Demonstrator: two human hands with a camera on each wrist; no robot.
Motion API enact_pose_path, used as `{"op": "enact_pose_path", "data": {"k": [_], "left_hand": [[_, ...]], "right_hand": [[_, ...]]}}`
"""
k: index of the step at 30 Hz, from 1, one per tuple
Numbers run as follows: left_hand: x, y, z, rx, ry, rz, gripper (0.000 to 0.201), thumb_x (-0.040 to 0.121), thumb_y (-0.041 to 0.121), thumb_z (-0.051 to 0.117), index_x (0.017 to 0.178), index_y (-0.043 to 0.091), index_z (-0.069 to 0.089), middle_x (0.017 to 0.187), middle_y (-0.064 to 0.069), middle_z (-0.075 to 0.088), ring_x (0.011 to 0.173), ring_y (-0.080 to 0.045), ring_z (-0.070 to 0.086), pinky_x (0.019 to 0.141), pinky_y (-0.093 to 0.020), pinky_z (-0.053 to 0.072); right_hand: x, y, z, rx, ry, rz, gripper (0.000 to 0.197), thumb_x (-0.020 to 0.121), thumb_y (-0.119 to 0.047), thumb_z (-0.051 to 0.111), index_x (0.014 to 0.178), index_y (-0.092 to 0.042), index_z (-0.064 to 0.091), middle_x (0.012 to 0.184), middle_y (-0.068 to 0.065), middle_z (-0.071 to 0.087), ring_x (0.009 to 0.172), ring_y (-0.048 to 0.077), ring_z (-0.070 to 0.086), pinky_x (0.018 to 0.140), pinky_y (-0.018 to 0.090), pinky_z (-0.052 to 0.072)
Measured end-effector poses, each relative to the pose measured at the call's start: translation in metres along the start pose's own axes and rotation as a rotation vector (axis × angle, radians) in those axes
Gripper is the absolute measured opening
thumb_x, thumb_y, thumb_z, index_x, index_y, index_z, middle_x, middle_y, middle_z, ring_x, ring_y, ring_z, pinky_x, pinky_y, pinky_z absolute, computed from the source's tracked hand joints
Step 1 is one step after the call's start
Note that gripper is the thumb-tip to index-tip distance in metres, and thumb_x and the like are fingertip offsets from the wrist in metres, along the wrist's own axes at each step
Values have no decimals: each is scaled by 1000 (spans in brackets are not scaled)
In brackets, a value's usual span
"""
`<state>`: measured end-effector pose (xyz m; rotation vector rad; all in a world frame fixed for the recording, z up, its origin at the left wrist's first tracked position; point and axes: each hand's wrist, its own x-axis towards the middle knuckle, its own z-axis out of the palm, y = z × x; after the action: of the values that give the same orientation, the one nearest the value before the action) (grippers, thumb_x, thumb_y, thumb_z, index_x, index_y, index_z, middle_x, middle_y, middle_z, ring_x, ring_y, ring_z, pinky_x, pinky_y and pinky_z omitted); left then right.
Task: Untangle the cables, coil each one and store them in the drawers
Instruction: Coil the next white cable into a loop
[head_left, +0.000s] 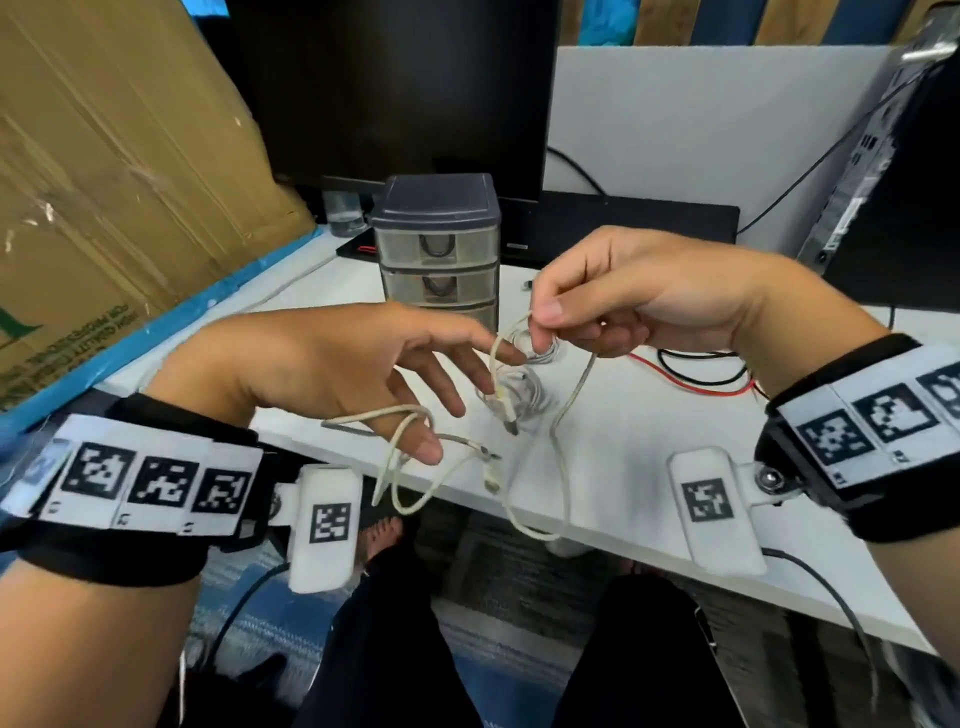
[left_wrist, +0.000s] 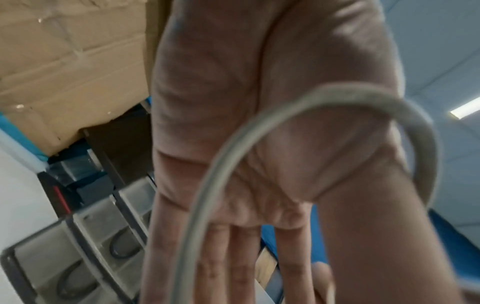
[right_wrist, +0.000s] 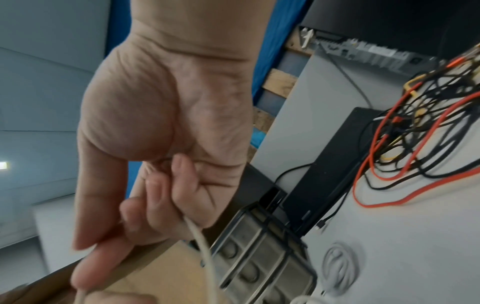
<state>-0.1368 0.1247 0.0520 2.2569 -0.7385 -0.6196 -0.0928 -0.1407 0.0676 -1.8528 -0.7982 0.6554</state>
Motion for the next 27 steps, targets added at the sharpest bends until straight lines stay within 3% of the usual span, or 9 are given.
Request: {"op": "enact_pose_path", "data": {"k": [3, 6, 10, 15, 17, 19, 21, 24, 27], "left_hand": [[-6, -9, 4, 126, 16, -97, 88, 71, 14, 94, 135, 59, 53, 120, 20, 65, 108, -6, 66, 88, -36, 61], [-11, -7, 9, 120, -3, -161, 76, 86, 0, 78, 139, 50, 55, 116, 12, 66, 103, -11, 69, 84, -42, 63], [-20, -2, 8, 74, -13, -105, 64, 97, -8, 58, 141, 39, 56, 120, 5, 70, 107, -13, 72, 96, -43, 59], [-10, 10, 13, -315, 40, 19, 51, 78, 24, 56, 126, 10, 66, 116, -14, 75, 109, -31, 72, 96, -40, 56], [1, 14, 19, -347, 130, 65, 46, 88, 38, 56, 113, 1, 68, 107, -16, 76, 101, -32, 74, 91, -39, 58], [11, 17, 26, -370, 238, 90, 44, 103, 44, 48, 93, 5, 66, 81, -13, 71, 73, -26, 71, 79, -40, 59], [17, 17, 29, -452, 282, 107, 38, 108, 35, 46, 79, 13, 58, 59, -4, 40, 48, -16, 39, 53, -31, 46], [18, 8, 22, -633, 378, 175, 33, 109, 22, 39, 88, 11, 61, 58, 3, 23, 47, -10, 14, 41, -23, 15], [14, -3, 13, -772, 500, 245, 37, 108, 17, 35, 106, 4, 70, 56, 1, 41, 45, -8, 30, 44, -20, 28]], "right_hand": [[1, -6, 13, -85, -55, -10, 19, 90, -24, 69, 88, -7, 77, 58, 5, 43, 51, 16, 35, 44, 18, 25], [2, -7, 20, -115, -57, -11, 25, 86, -28, 66, 89, -5, 76, 56, 6, 45, 51, 17, 38, 45, 19, 27], [-5, -7, 19, -73, -1, -33, 21, 88, -23, 64, 86, -5, 75, 57, 7, 44, 49, 16, 39, 44, 18, 26], [-6, -7, 19, -59, 96, -69, 20, 94, -19, 62, 86, -5, 73, 58, 7, 44, 50, 14, 40, 45, 19, 27], [-3, -6, 22, -82, 106, -72, 20, 95, -18, 62, 87, -3, 72, 59, 8, 45, 53, 15, 40, 48, 21, 29], [1, -4, 23, -109, 126, -72, 20, 98, -17, 61, 86, -2, 70, 62, 12, 45, 56, 17, 40, 48, 21, 30], [4, 1, 24, -150, 166, -60, 25, 100, -21, 60, 85, -4, 69, 68, 15, 47, 60, 20, 42, 52, 23, 31], [5, 12, 26, -118, 204, -36, 31, 105, -28, 52, 83, -10, 64, 71, 13, 51, 67, 21, 47, 61, 28, 35], [4, 28, 27, -15, 261, 1, 33, 109, -26, 41, 86, -13, 60, 68, 4, 52, 72, 21, 58, 74, 32, 45]]}}
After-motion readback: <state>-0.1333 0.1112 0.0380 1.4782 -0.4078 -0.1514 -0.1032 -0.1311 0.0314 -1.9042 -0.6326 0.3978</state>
